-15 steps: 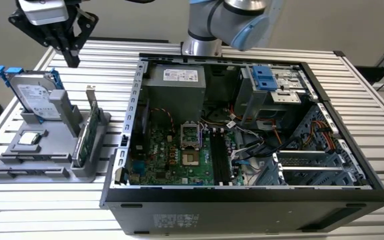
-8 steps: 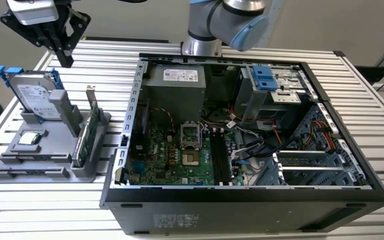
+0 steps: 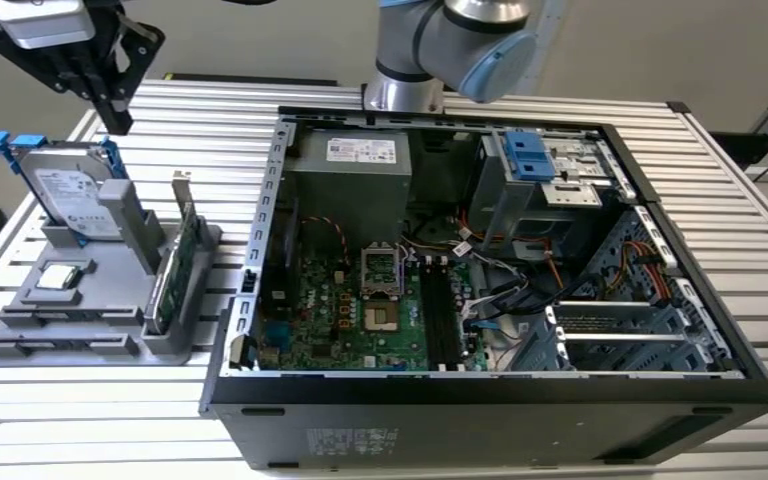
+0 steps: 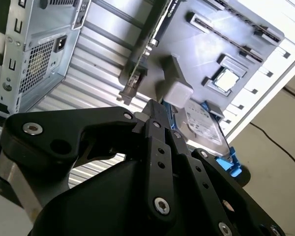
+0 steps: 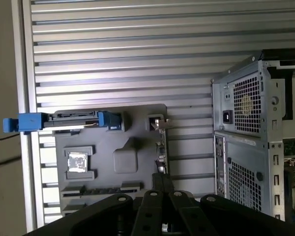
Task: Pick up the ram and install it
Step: 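Reach for the ram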
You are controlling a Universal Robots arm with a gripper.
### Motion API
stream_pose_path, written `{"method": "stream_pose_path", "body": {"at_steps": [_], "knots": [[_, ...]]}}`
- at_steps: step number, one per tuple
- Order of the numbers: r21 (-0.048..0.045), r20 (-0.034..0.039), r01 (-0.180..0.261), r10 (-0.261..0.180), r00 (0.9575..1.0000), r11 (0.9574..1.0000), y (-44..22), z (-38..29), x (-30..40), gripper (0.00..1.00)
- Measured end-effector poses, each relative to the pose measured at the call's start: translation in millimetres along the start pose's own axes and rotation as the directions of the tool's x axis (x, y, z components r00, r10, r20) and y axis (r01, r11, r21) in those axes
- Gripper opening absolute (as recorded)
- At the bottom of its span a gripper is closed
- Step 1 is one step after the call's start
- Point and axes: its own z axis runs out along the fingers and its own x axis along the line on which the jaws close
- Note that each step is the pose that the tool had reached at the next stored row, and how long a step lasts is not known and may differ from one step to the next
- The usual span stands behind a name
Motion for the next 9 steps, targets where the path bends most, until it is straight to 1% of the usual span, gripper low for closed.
{"method": "stream_pose_path", "body": {"at_steps": [9], "knots": [[0.0000,0.0000,0.000,0.000,1.0000,1.0000,-1.0,-0.2,13.9,0.00]]}}
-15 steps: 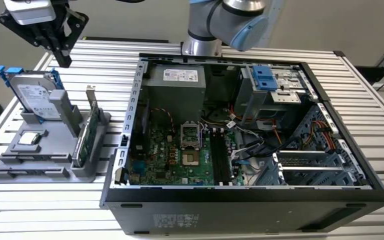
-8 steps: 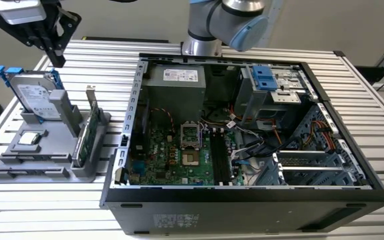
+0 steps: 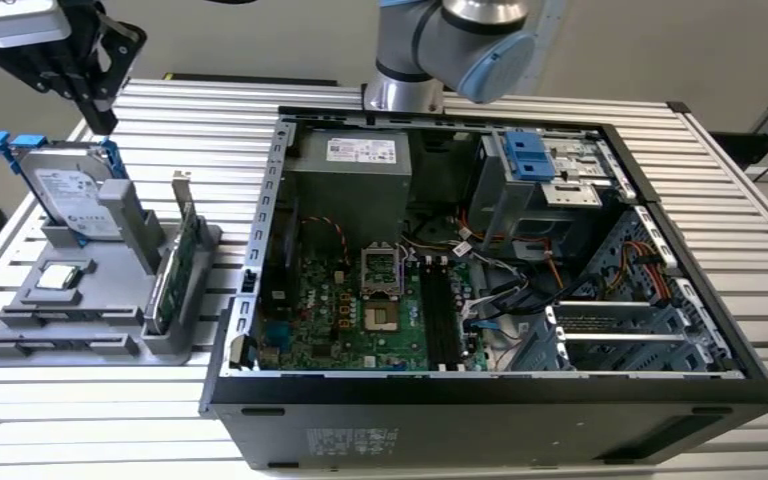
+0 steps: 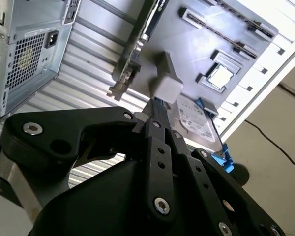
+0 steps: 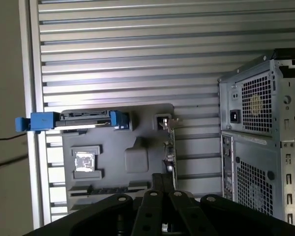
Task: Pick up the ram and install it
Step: 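Reach for the ram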
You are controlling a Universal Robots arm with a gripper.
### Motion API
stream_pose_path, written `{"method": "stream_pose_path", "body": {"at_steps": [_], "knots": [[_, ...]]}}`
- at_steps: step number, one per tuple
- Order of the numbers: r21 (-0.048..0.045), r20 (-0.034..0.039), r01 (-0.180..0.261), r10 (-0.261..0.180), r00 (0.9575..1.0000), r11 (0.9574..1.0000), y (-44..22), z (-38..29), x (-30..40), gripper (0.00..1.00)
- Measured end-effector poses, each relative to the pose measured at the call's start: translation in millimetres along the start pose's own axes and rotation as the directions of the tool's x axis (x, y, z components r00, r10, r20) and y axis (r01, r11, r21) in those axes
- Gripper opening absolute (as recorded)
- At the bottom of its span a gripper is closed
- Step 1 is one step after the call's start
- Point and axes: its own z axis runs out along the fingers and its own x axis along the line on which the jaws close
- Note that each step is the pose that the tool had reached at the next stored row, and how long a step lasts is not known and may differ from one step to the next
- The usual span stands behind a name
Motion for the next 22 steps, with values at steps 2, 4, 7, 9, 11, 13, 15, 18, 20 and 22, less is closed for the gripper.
{"method": "stream_pose_path", "body": {"at_steps": [2,4,7,9,11,13,15,18,20,22], "knots": [[0.0000,0.0000,0.000,0.000,1.0000,1.0000,-0.3,-0.1,3.2,0.00],[0.0000,0.0000,0.000,0.000,1.0000,1.0000,-0.5,-0.1,6.3,0.00],[0.0001,-0.0001,0.000,0.000,1.0000,1.0000,-0.8,-0.2,11.2,0.00],[0.0000,0.0000,0.000,0.000,1.0000,1.0000,-1.0,-0.3,14.4,0.00],[0.0000,0.0000,0.000,0.000,1.0000,1.0000,-1.3,-0.3,17.7,0.00],[0.0001,-0.0001,0.000,0.000,1.0000,1.0000,-1.4,-0.4,20.9,0.00],[0.0000,-0.0001,0.000,0.000,1.0000,1.0000,-1.7,-0.4,24.0,0.00],[0.0001,-0.0001,0.000,0.000,1.0000,1.0000,-2.0,-0.6,28.8,0.00],[0.0001,-0.0001,0.000,0.000,1.0000,1.0000,-2.2,-0.6,31.9,0.00],[0.0000,0.0000,0.001,-0.001,1.0000,1.0000,-2.5,-0.6,35.0,0.00]]}}
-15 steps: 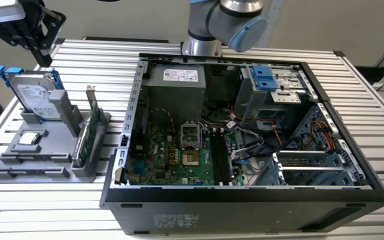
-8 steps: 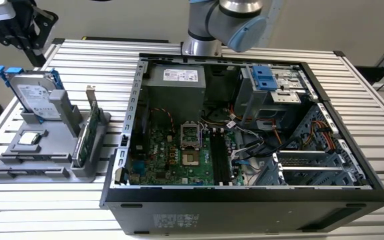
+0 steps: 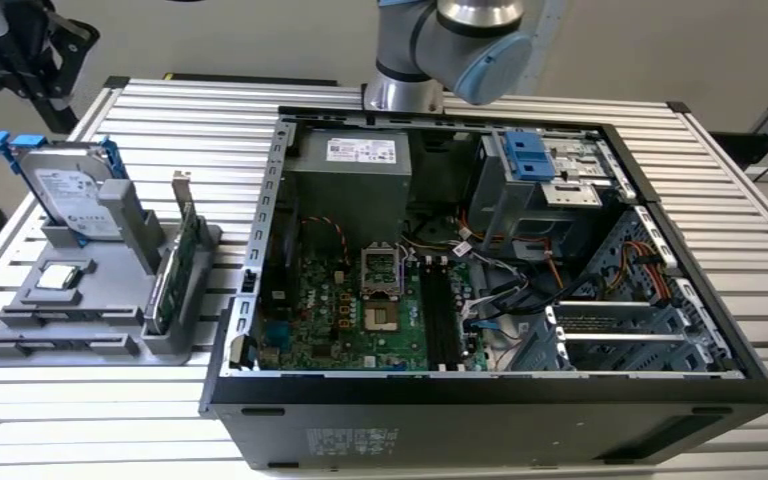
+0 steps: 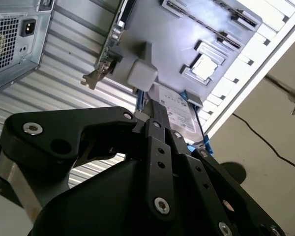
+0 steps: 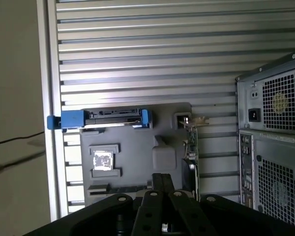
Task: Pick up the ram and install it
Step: 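Reach for the ram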
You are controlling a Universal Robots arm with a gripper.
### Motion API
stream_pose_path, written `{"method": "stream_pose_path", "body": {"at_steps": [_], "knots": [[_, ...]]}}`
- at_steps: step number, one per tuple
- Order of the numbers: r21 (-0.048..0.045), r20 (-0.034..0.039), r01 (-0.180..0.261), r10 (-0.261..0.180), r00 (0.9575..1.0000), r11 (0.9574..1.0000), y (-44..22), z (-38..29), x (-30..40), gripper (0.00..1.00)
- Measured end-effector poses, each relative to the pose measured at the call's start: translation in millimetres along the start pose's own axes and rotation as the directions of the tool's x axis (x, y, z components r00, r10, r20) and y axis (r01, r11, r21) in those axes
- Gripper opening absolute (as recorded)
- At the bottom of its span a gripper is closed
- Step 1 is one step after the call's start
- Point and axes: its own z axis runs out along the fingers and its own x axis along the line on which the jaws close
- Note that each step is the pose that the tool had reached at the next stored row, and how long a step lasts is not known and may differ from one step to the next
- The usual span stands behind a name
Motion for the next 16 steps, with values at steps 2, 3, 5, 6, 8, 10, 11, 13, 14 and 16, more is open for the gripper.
{"method": "stream_pose_path", "body": {"at_steps": [2,3,5,6,8,10,11,13,14,16], "knots": [[0.0000,-0.0001,0.000,0.000,1.0000,1.0000,-0.2,-0.1,3.2,0.00],[0.0000,-0.0001,0.000,0.000,1.0000,1.0000,-0.3,-0.1,4.7,0.00],[0.0000,0.0000,0.000,0.000,1.0000,1.0000,-0.6,-0.1,7.9,0.00],[0.0000,-0.0001,0.000,0.000,1.0000,1.0000,-0.7,-0.2,9.6,0.00],[0.0000,-0.0001,0.000,0.000,1.0000,1.0000,-0.9,-0.2,13.0,0.00],[0.0001,-0.0001,0.000,0.000,1.0000,1.0000,-1.1,-0.3,16.1,0.00],[-0.0001,0.0000,0.000,0.000,1.0000,1.0000,-1.2,-0.3,17.7,0.00],[0.0000,0.0000,0.000,0.000,1.0000,1.0000,-1.4,-0.3,20.8,0.00],[0.0000,-0.0001,0.001,-0.001,1.0000,1.0000,-1.5,-0.4,22.1,0.00],[0.0000,-0.0003,0.004,-0.004,1.0000,1.0000,-1.7,-0.4,24.5,0.00]]}}
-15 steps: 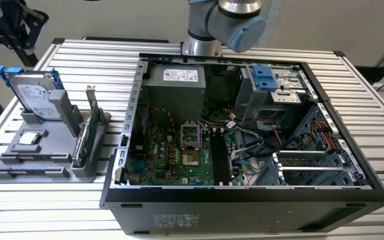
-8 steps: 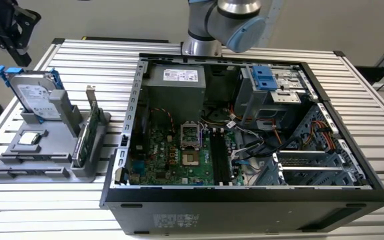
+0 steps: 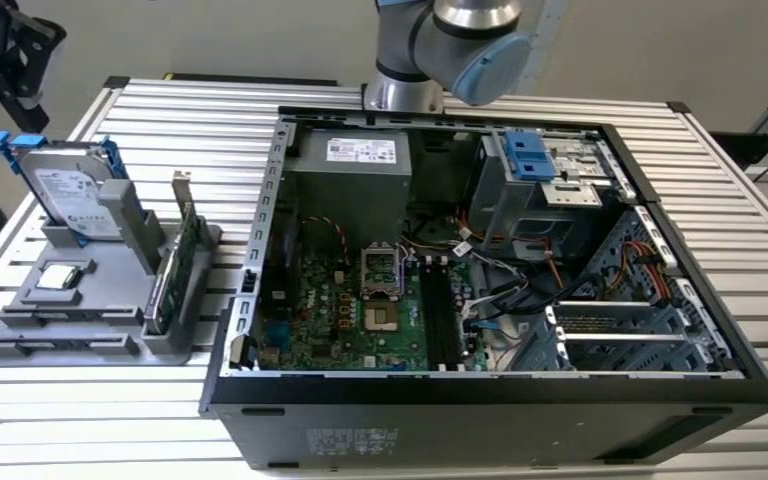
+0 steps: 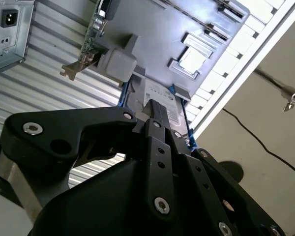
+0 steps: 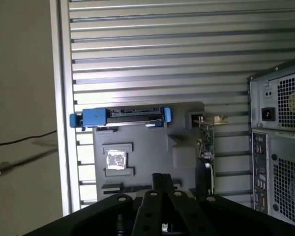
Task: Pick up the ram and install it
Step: 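Reach for the ram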
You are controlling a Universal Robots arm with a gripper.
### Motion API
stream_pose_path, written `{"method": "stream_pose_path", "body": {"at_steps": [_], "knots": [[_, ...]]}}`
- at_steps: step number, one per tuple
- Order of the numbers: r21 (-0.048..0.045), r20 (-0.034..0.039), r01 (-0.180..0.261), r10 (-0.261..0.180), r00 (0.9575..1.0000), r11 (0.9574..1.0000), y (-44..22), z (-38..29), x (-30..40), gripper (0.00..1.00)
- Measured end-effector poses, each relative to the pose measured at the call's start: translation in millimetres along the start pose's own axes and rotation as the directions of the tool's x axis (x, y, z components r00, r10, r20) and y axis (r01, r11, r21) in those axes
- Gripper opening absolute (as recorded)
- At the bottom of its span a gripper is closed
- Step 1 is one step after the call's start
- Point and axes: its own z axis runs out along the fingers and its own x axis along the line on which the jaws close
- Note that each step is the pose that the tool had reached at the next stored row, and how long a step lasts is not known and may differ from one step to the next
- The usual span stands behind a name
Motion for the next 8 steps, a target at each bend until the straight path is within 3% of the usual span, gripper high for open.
{"method": "stream_pose_path", "body": {"at_steps": [8], "knots": [[-0.0006,-0.0015,0.030,-0.030,0.9996,0.9996,-0.5,-0.1,7.6,0.00]]}}
